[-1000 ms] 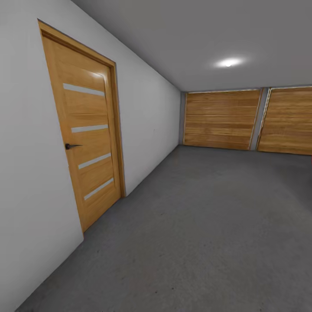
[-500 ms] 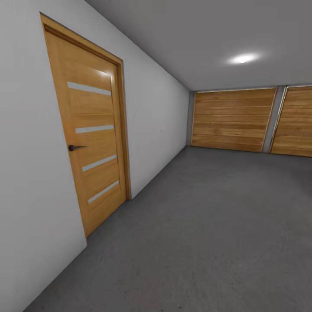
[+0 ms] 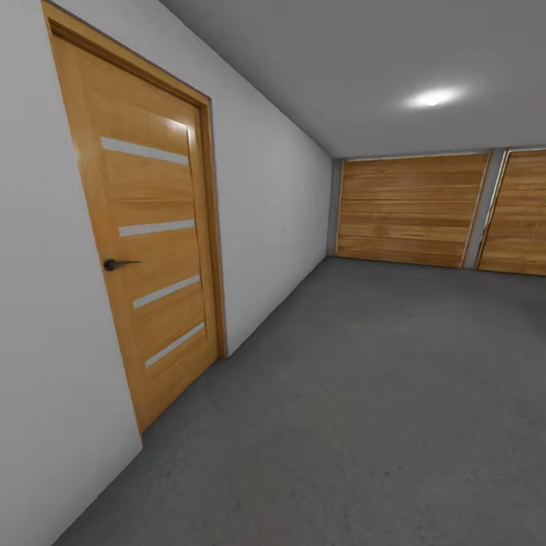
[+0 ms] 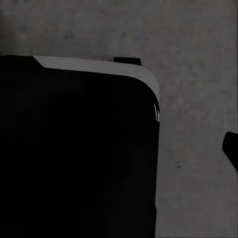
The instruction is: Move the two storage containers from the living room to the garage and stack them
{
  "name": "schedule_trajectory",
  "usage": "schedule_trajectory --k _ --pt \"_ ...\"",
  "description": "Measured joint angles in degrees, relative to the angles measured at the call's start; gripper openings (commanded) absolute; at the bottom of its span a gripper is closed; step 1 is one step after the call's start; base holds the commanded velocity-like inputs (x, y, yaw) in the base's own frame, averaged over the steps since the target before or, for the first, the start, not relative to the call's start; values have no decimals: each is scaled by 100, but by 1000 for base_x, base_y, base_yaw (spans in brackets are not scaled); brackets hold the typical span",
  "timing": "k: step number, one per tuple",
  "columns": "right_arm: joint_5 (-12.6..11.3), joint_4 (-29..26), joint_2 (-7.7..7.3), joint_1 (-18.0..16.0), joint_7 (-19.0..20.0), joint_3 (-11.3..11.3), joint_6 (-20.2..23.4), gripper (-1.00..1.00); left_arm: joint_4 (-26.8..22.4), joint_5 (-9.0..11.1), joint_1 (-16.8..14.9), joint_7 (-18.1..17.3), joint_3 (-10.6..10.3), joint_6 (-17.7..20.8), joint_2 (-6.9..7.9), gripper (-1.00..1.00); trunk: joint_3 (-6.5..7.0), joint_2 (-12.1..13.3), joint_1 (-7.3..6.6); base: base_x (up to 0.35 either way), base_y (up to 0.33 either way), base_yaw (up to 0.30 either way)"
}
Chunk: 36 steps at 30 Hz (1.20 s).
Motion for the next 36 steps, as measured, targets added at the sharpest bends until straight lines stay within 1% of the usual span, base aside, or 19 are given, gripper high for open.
schedule_trajectory --k 11,21,29,36 --pt "-7 0 32 0 0 -13 -9 100 0 8 0 0 0 9 0 100 0 0 0 322 0 0" --pt "9 0 27 0 4 -10 -18 100 0 8 0 0 0 8 0 100 0 0 0 322 0 20" --pt "8 0 27 0 0 -8 -17 100 1 8 0 0 0 7 0 100 0 0 0 322 -5 231" --pt "5 0 27 0 0 -8 -21 100 1 5 0 0 0 -6 0 100 0 0 0 314 -96 278"
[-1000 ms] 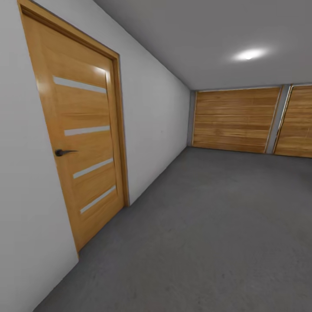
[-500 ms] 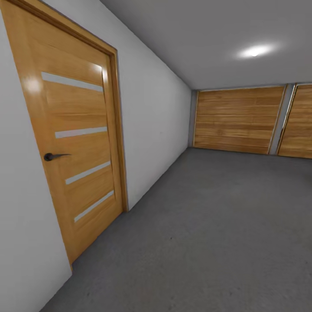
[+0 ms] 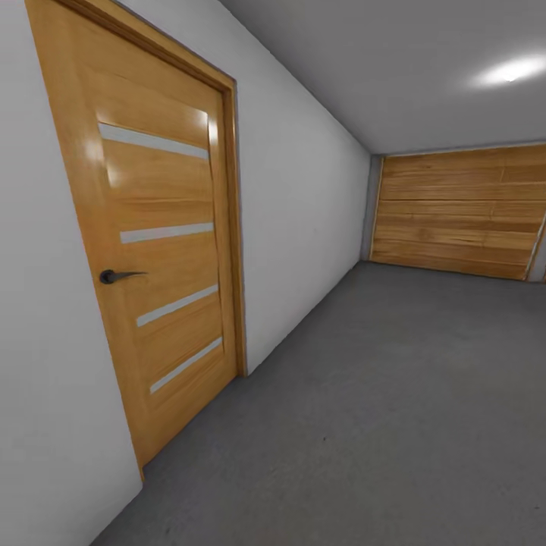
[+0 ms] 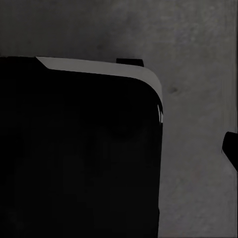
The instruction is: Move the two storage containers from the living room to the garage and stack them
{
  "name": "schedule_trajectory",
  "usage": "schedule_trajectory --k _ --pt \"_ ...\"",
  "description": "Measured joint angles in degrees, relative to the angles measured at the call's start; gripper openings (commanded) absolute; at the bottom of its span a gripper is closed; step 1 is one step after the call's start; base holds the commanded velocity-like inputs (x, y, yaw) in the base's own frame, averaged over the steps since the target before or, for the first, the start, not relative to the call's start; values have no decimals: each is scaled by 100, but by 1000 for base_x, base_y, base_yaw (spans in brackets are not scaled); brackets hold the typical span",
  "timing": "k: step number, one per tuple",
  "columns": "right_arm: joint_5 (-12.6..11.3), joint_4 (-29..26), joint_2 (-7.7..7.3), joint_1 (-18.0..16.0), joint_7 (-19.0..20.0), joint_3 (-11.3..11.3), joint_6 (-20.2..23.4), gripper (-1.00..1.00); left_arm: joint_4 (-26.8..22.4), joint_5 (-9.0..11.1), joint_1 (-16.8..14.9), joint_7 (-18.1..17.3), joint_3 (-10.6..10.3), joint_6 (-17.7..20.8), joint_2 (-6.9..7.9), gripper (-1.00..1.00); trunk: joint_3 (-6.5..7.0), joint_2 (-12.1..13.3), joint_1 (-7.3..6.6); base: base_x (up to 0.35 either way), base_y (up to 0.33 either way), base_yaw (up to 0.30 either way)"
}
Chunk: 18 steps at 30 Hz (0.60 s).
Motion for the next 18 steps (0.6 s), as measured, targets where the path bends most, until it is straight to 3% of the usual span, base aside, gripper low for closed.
schedule_trajectory --k 18 --pt "-15 0 0 0 0 -1 0 100 0 -8 0 0 0 -47 0 100 0 0 1 289 -146 279"
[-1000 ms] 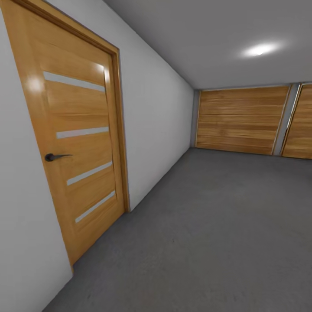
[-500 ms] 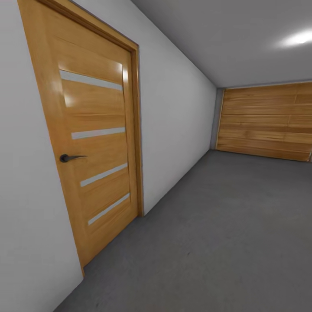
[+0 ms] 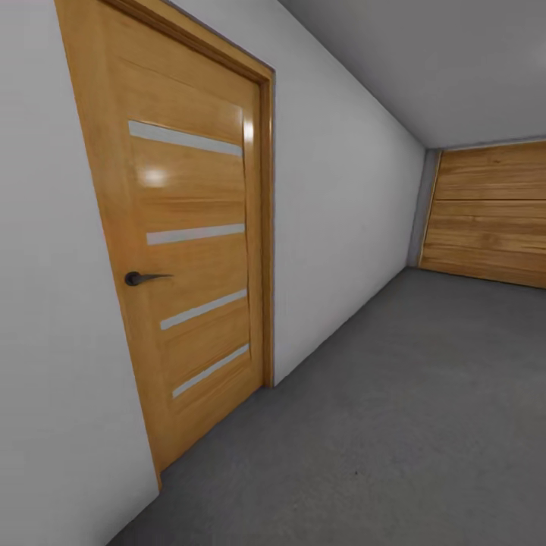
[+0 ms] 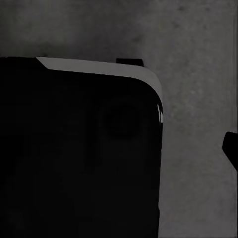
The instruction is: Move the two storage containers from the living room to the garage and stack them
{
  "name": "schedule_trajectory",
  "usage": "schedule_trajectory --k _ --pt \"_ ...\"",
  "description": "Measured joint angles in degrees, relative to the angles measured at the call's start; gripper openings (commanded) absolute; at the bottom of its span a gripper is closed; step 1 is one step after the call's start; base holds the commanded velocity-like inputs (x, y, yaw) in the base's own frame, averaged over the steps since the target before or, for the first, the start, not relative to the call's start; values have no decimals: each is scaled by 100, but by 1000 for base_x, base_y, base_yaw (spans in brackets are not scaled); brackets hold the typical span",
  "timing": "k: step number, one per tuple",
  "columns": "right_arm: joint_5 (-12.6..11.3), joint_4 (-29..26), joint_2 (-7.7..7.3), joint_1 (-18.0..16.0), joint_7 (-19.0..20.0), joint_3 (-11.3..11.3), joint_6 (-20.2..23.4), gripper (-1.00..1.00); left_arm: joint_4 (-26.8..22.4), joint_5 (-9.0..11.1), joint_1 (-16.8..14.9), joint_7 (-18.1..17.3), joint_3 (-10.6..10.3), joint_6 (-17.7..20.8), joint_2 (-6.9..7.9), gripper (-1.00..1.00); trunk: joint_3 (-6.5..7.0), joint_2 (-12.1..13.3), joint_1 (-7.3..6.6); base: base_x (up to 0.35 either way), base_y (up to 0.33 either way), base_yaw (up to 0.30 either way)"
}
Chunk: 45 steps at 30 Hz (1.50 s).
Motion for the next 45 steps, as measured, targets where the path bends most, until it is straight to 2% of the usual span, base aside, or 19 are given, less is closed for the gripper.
schedule_trajectory --k 25,45 --pt "-9 0 0 0 0 -8 0 100 0 -6 0 0 0 -1 -6 100 0 0 1 241 -163 279" --pt "-16 0 0 0 0 -14 7 100 0 -10 0 1 0 -10 -9 100 0 0 2 23 -14 262"
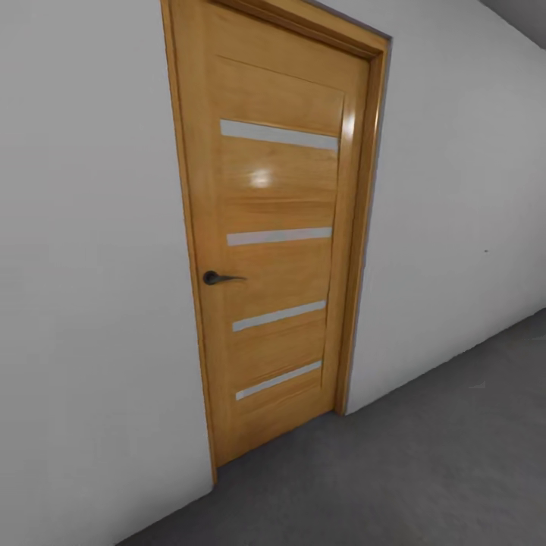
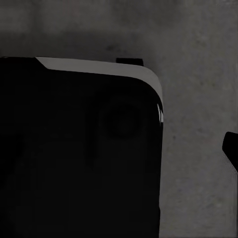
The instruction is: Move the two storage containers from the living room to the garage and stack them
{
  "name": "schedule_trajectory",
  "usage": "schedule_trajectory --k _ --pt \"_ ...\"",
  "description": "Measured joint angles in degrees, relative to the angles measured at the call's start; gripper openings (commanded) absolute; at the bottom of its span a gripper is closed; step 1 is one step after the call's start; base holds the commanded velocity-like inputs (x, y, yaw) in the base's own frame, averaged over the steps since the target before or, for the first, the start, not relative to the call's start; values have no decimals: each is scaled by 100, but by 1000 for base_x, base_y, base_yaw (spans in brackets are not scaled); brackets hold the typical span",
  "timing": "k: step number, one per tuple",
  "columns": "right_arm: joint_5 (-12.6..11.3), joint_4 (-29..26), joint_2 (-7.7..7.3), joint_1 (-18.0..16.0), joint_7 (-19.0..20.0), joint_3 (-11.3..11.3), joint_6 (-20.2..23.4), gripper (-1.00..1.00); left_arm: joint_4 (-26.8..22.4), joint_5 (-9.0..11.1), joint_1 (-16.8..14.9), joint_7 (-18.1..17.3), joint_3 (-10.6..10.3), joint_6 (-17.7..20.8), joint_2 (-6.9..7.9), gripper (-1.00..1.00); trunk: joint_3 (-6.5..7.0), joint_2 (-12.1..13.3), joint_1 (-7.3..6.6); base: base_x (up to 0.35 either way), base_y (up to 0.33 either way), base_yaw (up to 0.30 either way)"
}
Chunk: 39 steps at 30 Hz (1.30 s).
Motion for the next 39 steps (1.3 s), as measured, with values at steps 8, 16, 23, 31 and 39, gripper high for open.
schedule_trajectory --k 8,16,23,31,39 --pt "-1 0 -17 0 0 6 1 100 -1 -13 0 -1 0 2 -1 100 0 0 -1 190 -172 28" --pt "4 0 -34 0 0 7 2 100 -1 -19 0 -1 -4 2 -1 100 0 0 -1 211 -195 1" --pt "7 0 -30 0 0 14 10 100 -1 -24 0 3 -9 2 -1 100 0 0 -1 212 -197 0" --pt "7 0 -14 0 0 10 7 100 -1 -24 0 3 -11 2 -1 100 0 0 -1 212 -198 0" --pt "0 0 -12 0 0 -1 10 100 -1 -31 0 0 -9 2 -1 100 0 0 -1 212 -200 4"
